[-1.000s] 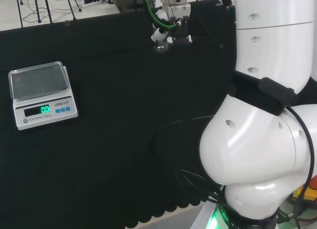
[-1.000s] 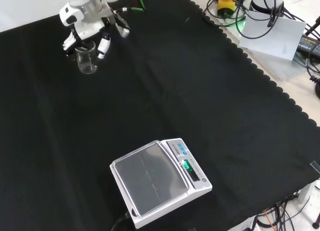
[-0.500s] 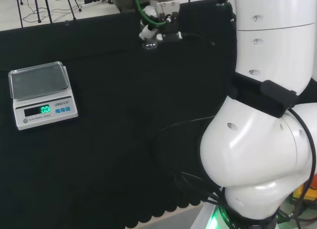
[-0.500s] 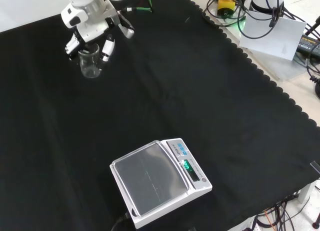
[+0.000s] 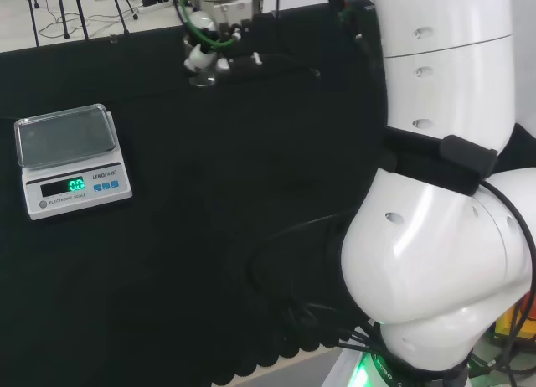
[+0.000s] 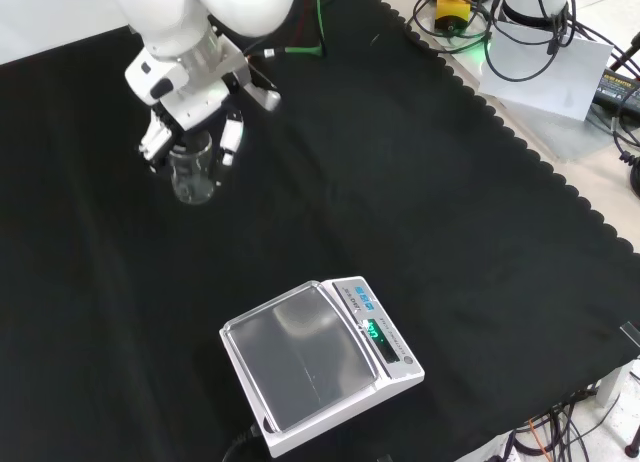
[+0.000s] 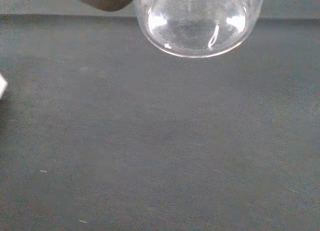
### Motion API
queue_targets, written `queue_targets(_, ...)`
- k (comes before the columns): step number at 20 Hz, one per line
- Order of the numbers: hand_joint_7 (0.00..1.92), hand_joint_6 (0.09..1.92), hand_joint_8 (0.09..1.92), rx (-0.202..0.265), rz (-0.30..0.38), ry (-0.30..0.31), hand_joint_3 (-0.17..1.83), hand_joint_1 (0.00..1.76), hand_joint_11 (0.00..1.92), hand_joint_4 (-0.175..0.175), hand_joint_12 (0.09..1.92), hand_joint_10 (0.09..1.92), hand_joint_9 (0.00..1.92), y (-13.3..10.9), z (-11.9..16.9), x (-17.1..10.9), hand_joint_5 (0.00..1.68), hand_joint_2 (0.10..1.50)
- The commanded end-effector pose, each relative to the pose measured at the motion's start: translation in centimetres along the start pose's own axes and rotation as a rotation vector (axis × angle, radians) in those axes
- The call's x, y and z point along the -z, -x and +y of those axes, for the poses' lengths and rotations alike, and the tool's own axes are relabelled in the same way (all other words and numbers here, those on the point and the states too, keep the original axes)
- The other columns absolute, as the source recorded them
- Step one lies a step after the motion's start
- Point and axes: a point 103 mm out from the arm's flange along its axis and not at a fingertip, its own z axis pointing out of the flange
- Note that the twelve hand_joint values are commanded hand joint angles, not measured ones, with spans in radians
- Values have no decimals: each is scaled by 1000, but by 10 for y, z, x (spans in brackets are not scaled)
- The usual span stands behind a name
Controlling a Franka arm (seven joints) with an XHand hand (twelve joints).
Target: Put the beaker on the electronic balance.
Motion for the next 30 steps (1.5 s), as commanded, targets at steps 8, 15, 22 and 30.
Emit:
queue_targets(8,618,1522,1535,279,16,-94,-175,1316,984,-67,1135,1310,900,-235,27,-29,638,1324)
queue_targets(15,621,1508,1527,344,-13,-116,-175,1318,980,-68,1140,1303,904,-270,24,-41,654,1320)
queue_targets(22,622,1502,1524,352,-4,-146,-175,1319,977,-68,1142,1303,906,-252,12,-53,658,1318)
queue_targets(30,625,1501,1522,354,-16,-152,-175,1319,975,-68,1144,1300,907,-250,10,-59,659,1317)
